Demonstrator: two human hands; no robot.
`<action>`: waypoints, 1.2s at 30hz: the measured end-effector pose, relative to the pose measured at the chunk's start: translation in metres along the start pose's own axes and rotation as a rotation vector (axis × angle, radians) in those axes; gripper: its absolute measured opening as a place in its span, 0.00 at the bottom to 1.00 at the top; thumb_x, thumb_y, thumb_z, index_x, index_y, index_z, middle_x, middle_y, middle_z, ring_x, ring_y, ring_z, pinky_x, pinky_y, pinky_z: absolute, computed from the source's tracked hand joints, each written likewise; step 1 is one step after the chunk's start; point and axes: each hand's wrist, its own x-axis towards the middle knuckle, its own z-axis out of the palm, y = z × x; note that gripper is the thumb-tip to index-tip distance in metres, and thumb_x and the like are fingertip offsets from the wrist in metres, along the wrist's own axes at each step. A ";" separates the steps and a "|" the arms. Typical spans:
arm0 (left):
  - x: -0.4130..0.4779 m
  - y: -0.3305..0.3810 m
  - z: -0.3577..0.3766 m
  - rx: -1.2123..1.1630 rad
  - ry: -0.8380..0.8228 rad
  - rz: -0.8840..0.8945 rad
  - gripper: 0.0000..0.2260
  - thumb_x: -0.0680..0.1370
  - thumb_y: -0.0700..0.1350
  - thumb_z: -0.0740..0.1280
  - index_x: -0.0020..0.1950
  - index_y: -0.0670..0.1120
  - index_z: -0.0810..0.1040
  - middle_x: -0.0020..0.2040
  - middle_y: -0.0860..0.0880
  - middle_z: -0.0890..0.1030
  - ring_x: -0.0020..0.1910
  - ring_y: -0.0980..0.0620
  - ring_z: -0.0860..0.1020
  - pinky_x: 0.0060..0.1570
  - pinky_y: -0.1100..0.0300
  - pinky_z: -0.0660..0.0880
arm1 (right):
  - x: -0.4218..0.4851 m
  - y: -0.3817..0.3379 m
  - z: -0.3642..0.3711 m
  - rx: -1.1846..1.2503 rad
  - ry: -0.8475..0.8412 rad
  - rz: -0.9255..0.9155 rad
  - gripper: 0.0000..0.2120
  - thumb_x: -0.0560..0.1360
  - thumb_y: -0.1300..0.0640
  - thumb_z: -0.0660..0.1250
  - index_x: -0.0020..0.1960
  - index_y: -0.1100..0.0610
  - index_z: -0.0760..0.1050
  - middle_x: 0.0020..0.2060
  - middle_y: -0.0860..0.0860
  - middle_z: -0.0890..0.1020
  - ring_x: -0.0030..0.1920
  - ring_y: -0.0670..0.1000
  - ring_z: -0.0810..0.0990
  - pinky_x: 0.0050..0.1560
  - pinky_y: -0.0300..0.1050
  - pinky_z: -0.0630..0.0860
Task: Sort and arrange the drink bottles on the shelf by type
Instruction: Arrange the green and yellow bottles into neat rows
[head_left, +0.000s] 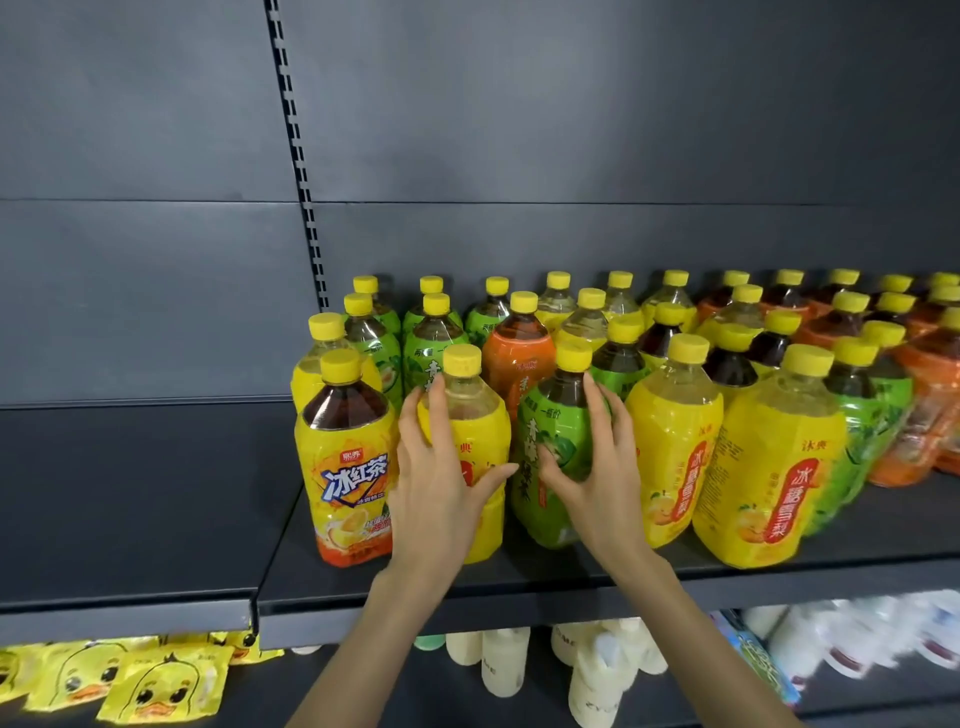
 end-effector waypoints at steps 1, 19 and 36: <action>0.001 0.000 0.002 0.007 0.007 0.009 0.47 0.68 0.62 0.69 0.78 0.49 0.47 0.75 0.43 0.56 0.71 0.42 0.64 0.50 0.47 0.77 | -0.004 0.000 -0.004 -0.003 0.001 -0.006 0.41 0.72 0.52 0.72 0.75 0.40 0.49 0.73 0.53 0.59 0.72 0.51 0.60 0.64 0.46 0.70; 0.050 0.038 0.015 -0.181 0.095 0.334 0.33 0.78 0.38 0.65 0.77 0.42 0.51 0.75 0.45 0.53 0.75 0.47 0.54 0.70 0.53 0.59 | -0.027 -0.009 -0.010 -0.097 0.048 0.110 0.46 0.70 0.46 0.73 0.73 0.33 0.44 0.71 0.50 0.60 0.60 0.45 0.70 0.38 0.33 0.76; 0.171 0.061 0.062 -0.362 -0.234 -0.237 0.20 0.78 0.42 0.67 0.68 0.39 0.68 0.64 0.39 0.75 0.64 0.41 0.72 0.60 0.52 0.69 | -0.029 -0.009 -0.018 -0.202 0.031 0.103 0.49 0.69 0.43 0.71 0.68 0.26 0.34 0.71 0.52 0.60 0.58 0.47 0.70 0.39 0.39 0.75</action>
